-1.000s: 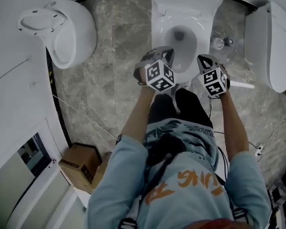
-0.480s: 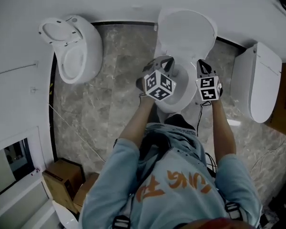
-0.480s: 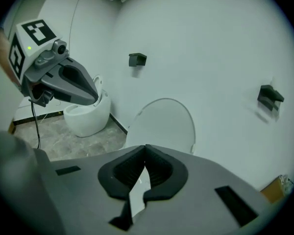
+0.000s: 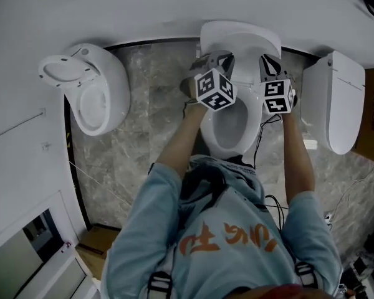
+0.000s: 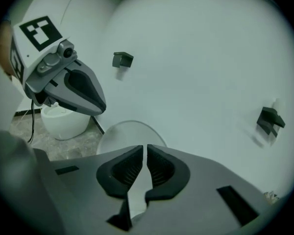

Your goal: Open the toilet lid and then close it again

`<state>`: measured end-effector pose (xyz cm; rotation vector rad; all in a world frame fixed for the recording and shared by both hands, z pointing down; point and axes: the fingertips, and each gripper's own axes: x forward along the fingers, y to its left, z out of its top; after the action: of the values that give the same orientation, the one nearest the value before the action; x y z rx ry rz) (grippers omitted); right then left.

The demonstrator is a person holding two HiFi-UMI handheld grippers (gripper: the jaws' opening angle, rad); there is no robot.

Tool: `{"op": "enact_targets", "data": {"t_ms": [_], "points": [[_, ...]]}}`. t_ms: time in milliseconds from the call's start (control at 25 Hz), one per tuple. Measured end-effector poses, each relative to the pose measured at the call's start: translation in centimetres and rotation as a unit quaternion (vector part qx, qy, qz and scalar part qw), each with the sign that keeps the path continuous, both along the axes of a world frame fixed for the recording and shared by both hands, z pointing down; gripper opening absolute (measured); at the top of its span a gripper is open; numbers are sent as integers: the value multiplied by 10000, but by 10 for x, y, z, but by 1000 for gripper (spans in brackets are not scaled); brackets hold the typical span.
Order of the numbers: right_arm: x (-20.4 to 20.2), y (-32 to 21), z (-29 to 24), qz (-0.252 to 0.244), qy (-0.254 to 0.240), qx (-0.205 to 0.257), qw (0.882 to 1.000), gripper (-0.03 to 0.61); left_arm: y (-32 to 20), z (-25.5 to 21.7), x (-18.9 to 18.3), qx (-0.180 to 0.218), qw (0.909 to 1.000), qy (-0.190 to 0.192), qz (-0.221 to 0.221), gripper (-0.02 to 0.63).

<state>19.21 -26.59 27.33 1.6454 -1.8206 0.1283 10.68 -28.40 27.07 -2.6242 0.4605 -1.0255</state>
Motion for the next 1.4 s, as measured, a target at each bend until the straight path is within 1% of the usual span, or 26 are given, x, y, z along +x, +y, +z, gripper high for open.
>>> {"op": "enact_targets", "data": {"t_ms": [200, 240, 280, 320, 480, 520, 600, 680, 760, 800, 880, 960, 1080, 1160, 1280, 1400], "points": [[11, -40, 4, -83, 732, -191, 9971, 74, -45, 2, 20, -44, 9994, -2, 338, 31], [14, -48, 6, -63, 806, -223, 9965, 86, -53, 6, 22, -58, 9992, -28, 387, 49], [16, -55, 7, -55, 869, -253, 9959, 98, -60, 11, 24, -90, 9990, -67, 424, 99], [18, -63, 8, -78, 938, -285, 9952, 109, -67, 15, 26, -142, 9988, -104, 454, 132], [26, -82, 22, -355, 1211, -636, 9900, 147, -84, 32, 48, -366, 9972, -197, 614, 160], [27, -86, 26, -432, 1211, -754, 9888, 149, -87, 36, 54, -441, 9966, -213, 666, 166], [26, -93, 33, -645, 1177, -968, 9862, 175, -92, 44, 65, -627, 9943, -254, 829, 170], [24, -98, 36, -844, 1208, -1055, 9834, 158, -93, 50, 72, -759, 9913, -319, 1031, 167], [22, -97, 36, -965, 1189, -1087, 9822, 149, -88, 54, 74, -787, 9892, -349, 1186, 127], [20, -94, 36, -1019, 1160, -1137, 9815, 146, -85, 55, 74, -772, 9889, -333, 1222, 118], [18, -89, 36, -1186, 1136, -1297, 9779, 138, -79, 55, 72, -731, 9895, -299, 1213, 117], [16, -82, 35, -1344, 1064, -1455, 9744, 130, -73, 54, 71, -734, 9896, -342, 1189, 114], [11, -73, 33, -1467, 871, -1673, 9710, 121, -64, 52, 66, -820, 9884, -457, 1190, 110], [8, -67, 31, -1561, 829, -1779, 9680, 116, -59, 50, 63, -887, 9880, -503, 1162, 109], [1, -54, 26, -1684, 781, -1741, 9671, 109, -46, 47, 57, -916, 9871, -593, 1169, 106], [-5, -36, 21, -1751, 726, -1590, 9689, 107, -29, 42, 51, -901, 9880, -578, 1112, 104]]}}
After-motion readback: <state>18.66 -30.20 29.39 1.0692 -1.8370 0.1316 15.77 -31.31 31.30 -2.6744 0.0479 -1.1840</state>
